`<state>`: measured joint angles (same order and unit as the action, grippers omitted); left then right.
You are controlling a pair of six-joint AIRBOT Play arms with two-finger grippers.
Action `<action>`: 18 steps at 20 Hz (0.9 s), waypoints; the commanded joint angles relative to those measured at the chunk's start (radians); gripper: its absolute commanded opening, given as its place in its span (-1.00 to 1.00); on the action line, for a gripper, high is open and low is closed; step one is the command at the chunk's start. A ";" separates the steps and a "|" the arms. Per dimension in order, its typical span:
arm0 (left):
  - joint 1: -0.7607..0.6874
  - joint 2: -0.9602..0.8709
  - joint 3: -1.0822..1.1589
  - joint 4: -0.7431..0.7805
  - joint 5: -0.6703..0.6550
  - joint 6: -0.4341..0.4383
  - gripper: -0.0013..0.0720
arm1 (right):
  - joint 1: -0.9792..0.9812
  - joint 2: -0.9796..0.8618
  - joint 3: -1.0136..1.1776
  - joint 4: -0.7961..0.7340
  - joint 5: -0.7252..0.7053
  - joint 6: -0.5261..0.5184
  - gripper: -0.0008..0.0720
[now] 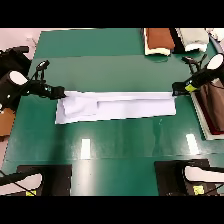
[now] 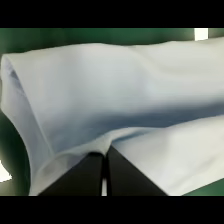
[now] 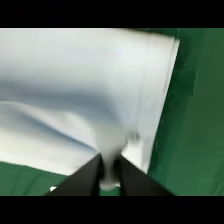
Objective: Fold the shirts.
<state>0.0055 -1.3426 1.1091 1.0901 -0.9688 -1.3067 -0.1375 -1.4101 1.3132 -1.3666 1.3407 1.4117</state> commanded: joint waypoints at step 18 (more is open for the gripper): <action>-0.266 -0.106 0.185 -0.127 0.047 -0.109 -0.90 | -0.348 -0.187 -0.309 0.576 -0.036 -0.303 0.54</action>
<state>-0.1616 -1.4181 1.2930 0.9665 -0.9939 -1.3621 -0.4831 -1.5475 1.0634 -0.9150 1.3323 1.1759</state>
